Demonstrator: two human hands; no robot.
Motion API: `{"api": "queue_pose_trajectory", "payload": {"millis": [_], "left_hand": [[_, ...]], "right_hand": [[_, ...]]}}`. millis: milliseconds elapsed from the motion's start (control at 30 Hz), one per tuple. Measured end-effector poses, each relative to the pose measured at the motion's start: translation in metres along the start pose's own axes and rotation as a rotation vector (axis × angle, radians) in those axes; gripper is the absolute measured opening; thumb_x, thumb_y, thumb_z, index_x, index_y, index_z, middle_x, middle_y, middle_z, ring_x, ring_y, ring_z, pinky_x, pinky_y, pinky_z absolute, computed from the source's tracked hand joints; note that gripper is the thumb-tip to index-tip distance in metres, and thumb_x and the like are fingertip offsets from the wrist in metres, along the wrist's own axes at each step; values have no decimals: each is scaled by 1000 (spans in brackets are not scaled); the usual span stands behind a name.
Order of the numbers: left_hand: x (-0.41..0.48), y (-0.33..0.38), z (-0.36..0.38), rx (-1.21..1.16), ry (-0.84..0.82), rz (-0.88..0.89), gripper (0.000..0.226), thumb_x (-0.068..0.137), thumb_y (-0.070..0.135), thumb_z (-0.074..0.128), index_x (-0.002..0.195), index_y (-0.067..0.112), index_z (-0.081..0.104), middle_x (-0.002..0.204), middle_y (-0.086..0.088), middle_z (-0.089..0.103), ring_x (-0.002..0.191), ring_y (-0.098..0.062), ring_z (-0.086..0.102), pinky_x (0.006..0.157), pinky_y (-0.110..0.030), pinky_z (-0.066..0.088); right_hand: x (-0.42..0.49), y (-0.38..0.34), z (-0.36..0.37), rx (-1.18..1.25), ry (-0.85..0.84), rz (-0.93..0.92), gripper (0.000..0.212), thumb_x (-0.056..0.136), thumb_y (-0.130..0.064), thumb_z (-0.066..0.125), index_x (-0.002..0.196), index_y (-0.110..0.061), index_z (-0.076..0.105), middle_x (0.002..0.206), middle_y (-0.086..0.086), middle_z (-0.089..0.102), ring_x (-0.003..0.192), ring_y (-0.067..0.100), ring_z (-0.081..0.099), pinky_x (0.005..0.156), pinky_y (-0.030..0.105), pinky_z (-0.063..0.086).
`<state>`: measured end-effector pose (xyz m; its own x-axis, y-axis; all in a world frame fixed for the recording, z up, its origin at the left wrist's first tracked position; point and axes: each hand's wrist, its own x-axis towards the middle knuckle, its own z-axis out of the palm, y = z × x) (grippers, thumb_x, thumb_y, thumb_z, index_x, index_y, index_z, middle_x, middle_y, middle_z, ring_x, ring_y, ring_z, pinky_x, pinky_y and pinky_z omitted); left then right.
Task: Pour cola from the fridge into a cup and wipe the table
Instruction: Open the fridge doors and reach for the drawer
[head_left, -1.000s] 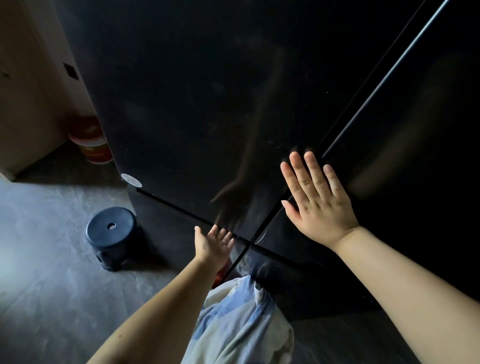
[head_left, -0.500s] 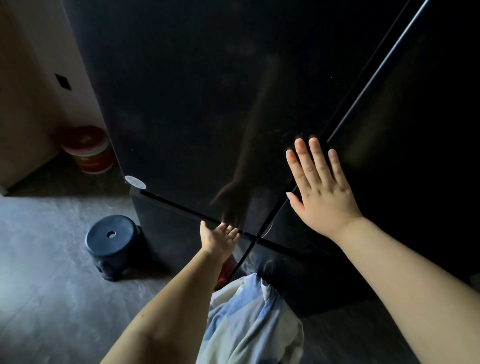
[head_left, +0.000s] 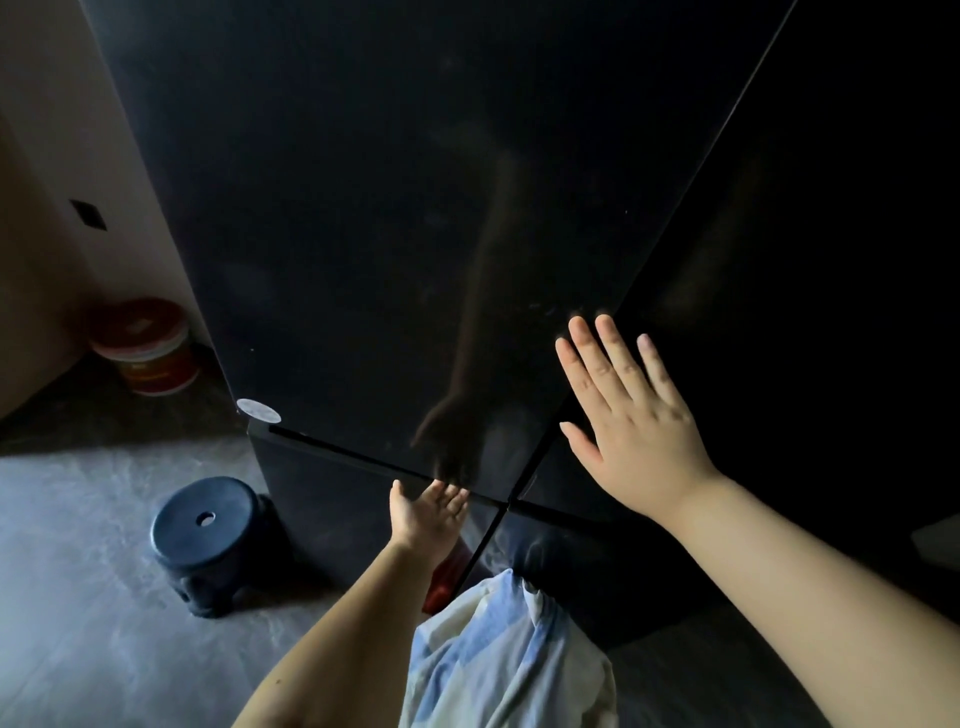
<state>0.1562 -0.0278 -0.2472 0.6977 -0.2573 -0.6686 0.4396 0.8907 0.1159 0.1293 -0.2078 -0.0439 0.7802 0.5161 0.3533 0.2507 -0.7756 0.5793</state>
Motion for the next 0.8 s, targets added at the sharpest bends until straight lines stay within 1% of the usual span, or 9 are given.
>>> {"api": "queue_pose_trajectory", "payload": {"millis": [133, 233, 300, 367, 467, 567, 667, 733, 800], "left_hand": [[-9, -3, -14, 48, 16, -4, 75, 96, 56, 15, 147, 3, 28, 142, -18, 42, 141, -30, 26, 115, -36, 17], [-14, 2, -25, 71, 15, -39, 78, 94, 60, 16, 148, 5, 24, 153, -18, 27, 142, -30, 24, 117, -37, 14], [-16, 7, -26, 104, 11, -61, 81, 93, 63, 17, 149, 5, 22, 154, -18, 23, 142, -30, 23, 118, -38, 13], [-19, 10, -23, 137, 8, -77, 82, 93, 64, 17, 149, 5, 21, 155, -19, 22, 142, -31, 23, 118, -39, 13], [-26, 10, -18, 142, -3, -78, 81, 93, 63, 17, 150, 5, 19, 155, -18, 20, 143, -31, 22, 118, -39, 12], [-28, 10, -20, 160, -3, -77, 81, 93, 63, 16, 149, 5, 19, 156, -17, 20, 144, -29, 20, 118, -39, 10], [-29, 13, -22, 259, -13, -105, 82, 91, 64, 16, 148, 6, 24, 155, -14, 23, 144, -26, 20, 118, -38, 10], [-37, 17, -18, 401, 13, -139, 78, 93, 62, 15, 149, 9, 23, 156, -11, 24, 143, -25, 21, 117, -38, 10], [-57, 26, -8, 702, 77, -167, 72, 96, 56, 22, 150, 8, 22, 153, -11, 30, 140, -28, 28, 115, -40, 17]], "right_hand": [[-12, -8, -2, 8, 12, -20, 69, 97, -43, 29, 152, -8, 5, 160, 12, -4, 147, 28, -4, 119, 46, 10], [-17, -20, -7, 22, 15, -13, 71, 98, -44, 31, 151, -7, 5, 159, 13, -5, 147, 29, -6, 119, 46, 11], [-16, -25, -11, 46, 2, 12, 73, 97, -43, 36, 151, -6, 5, 159, 14, -3, 147, 30, -5, 119, 47, 11], [-17, -31, -17, 140, 38, 79, 75, 95, -38, 46, 151, -4, 10, 158, 18, 0, 147, 31, -1, 119, 48, 13], [-26, -45, -24, 445, 192, 318, 74, 90, -23, 56, 148, 3, 18, 155, 23, 6, 146, 35, 7, 118, 46, 18], [-32, -66, -16, 758, 142, 498, 78, 90, -21, 55, 148, 1, 8, 157, 13, 5, 147, 26, 9, 119, 34, 19], [-30, -82, -10, 931, 90, 550, 77, 87, -24, 54, 147, 2, 14, 155, 14, 15, 143, 20, 18, 114, 12, 9], [-30, -85, -13, 963, 124, 546, 74, 85, -18, 56, 145, 7, 21, 152, 22, 24, 141, 21, 21, 113, 8, 8], [-33, -84, -18, 940, 145, 508, 74, 82, -14, 59, 143, 11, 25, 150, 26, 26, 139, 21, 20, 113, 8, 7]]}}
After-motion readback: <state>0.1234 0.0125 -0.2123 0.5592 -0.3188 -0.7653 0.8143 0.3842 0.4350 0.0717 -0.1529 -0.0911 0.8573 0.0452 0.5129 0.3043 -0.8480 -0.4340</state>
